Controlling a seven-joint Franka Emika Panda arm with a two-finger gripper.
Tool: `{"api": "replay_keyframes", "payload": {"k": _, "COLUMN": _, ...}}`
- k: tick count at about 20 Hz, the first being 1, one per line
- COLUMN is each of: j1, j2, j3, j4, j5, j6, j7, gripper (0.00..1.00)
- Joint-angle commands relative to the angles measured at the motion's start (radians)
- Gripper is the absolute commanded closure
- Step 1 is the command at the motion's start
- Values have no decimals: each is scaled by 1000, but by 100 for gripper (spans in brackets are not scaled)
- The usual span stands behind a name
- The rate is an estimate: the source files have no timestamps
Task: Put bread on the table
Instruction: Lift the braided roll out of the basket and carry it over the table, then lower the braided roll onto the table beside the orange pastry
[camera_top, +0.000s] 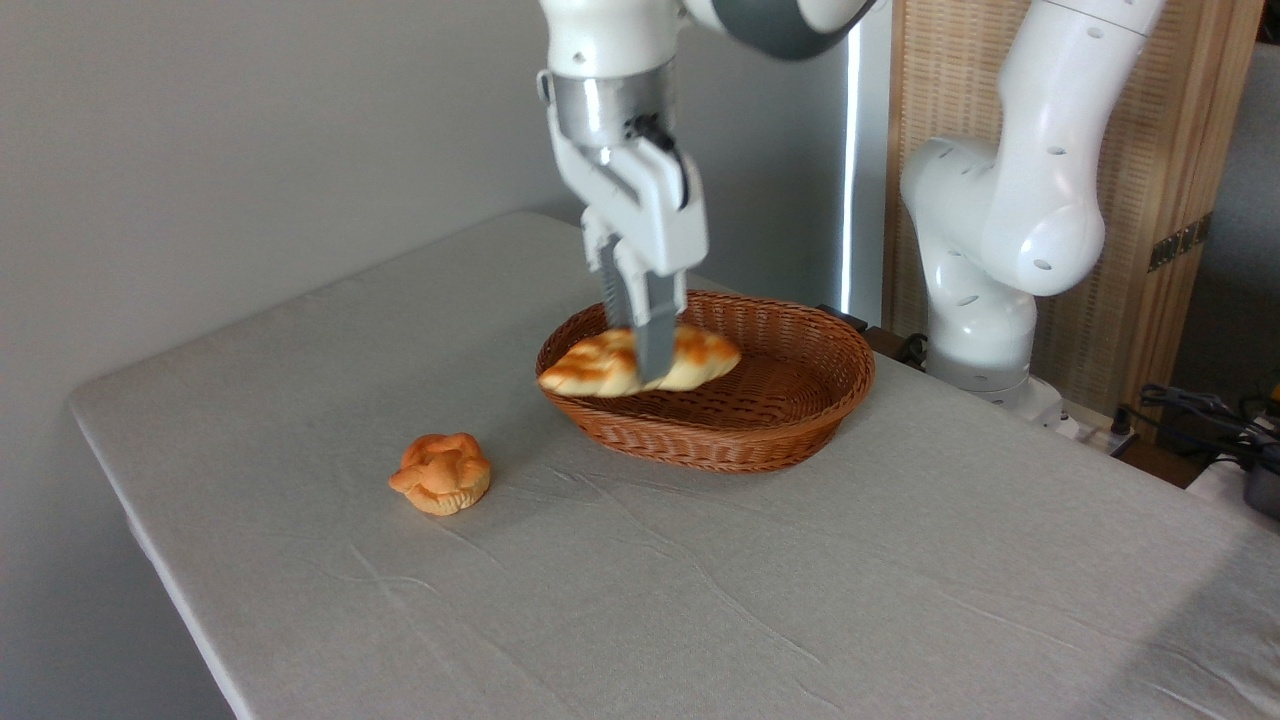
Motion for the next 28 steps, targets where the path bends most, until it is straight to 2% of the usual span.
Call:
{"api": "replay_keyframes", "payload": {"k": 1, "j1": -24, "j2": 129, "j3": 36, "j4": 31, "j5": 18, "j6": 197, "j7": 7, "gripper": 49}}
{"api": "replay_keyframes", "payload": {"k": 4, "j1": -24, "j2": 172, "j3": 59, "j4": 31, "j5": 26, "j6": 311, "j7": 7, "gripper": 44}}
{"api": "replay_keyframes", "payload": {"k": 7, "j1": -24, "j2": 208, "j3": 78, "j4": 28, "j5": 26, "j6": 375, "j7": 8, "gripper": 22}}
{"api": "replay_keyframes", "payload": {"k": 8, "j1": -24, "j2": 215, "j3": 81, "j4": 25, "j5": 26, "j6": 377, "j7": 8, "gripper": 8}}
{"api": "replay_keyframes", "payload": {"k": 10, "j1": -25, "j2": 220, "j3": 81, "j4": 20, "j5": 24, "j6": 377, "j7": 0, "gripper": 0}}
{"api": "replay_keyframes", "payload": {"k": 13, "j1": -50, "j2": 224, "j3": 81, "j4": 8, "j5": 23, "j6": 375, "j7": -1, "gripper": 0}}
{"api": "replay_keyframes", "payload": {"k": 23, "j1": -50, "j2": 218, "j3": 84, "j4": -12, "j5": 24, "j6": 375, "j7": 5, "gripper": 0}}
{"api": "replay_keyframes", "payload": {"k": 28, "j1": -42, "j2": 192, "j3": 95, "j4": 46, "j5": 7, "j6": 360, "j7": -15, "gripper": 0}}
